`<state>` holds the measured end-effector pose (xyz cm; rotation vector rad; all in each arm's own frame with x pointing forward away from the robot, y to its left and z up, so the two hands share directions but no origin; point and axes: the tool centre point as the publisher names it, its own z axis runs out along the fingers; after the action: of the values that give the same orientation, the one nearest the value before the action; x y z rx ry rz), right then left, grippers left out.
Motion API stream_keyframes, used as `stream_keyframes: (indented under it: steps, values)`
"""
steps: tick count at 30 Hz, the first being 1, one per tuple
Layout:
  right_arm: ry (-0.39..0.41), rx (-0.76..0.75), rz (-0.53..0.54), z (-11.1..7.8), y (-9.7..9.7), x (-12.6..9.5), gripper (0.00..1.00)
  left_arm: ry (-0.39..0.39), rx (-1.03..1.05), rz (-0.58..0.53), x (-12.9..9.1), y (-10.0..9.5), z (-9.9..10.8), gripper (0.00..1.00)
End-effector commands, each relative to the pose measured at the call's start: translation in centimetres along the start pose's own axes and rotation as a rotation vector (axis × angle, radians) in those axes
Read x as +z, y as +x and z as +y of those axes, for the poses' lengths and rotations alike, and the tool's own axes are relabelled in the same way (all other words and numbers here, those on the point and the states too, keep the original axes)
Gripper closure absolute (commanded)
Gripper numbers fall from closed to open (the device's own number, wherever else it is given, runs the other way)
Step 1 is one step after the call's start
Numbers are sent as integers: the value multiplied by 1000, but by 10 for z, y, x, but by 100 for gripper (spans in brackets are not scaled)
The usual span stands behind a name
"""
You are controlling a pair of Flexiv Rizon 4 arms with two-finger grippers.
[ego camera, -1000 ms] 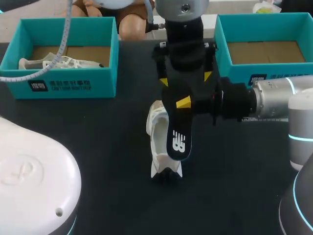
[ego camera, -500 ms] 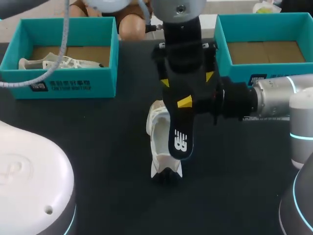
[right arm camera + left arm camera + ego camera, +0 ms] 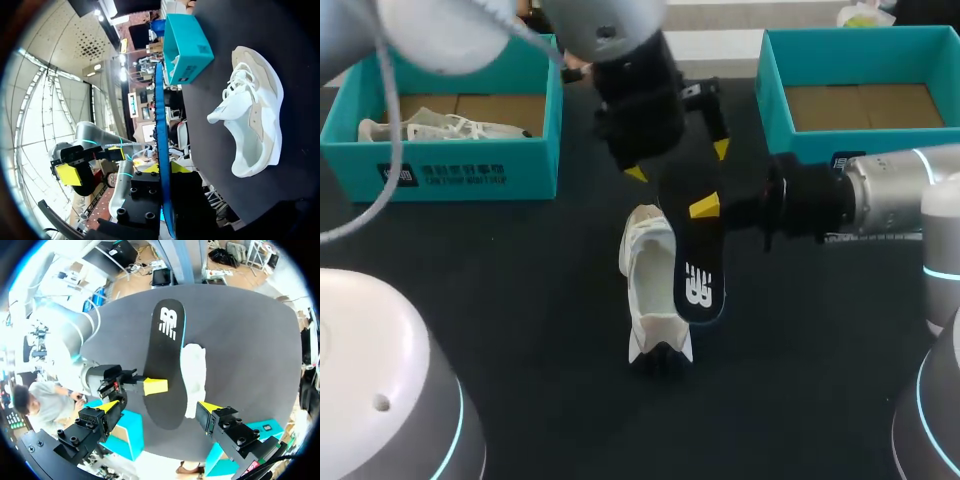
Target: Take the shoe out of the shoebox, open the shoe tongue, remove and reinsert the insole, then place the shoe into the shoebox
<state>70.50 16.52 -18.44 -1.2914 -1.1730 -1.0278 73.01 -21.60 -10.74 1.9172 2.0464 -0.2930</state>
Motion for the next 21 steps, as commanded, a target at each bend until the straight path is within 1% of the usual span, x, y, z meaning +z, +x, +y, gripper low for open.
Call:
stream_keyframes:
  steps: [1, 2, 4, 5, 6, 8, 10, 11, 13, 21]
  values:
    - [6, 3, -3, -1, -1, -1, 100, -44, -30, -595, -1, 41, -6, 0]
    - [7, 4, -3, -1, -2, -1, 100, -53, -19, -639, -1, 43, -6, 0]
    - [9, 6, -2, -1, -2, -1, 100, -45, -47, -673, 1, 47, -4, 0]
    - [10, 7, -2, -2, -2, -2, 100, -31, -42, -725, 0, 51, -3, 0]
    - [10, 7, -1, -2, -3, -2, 100, -27, -43, -729, 1, 51, -3, 0]
    - [8, 6, -1, -3, -3, -3, 100, -31, -22, -784, 0, 56, -1, 0]
    - [6, 6, -1, -3, -3, -3, 100, -20, -25, -804, 0, 57, 0, 0]
    - [5, 6, -1, -4, -3, -3, 100, -5, 28, -856, -2, 60, -1, 0]
    - [3, 8, 1, -6, -4, -3, 100, 2, 123, -891, -7, 61, -4, 0]
    - [-1, 8, 9, -7, -6, -1, 100, 2, 123, -891, -7, 61, -4, 0]
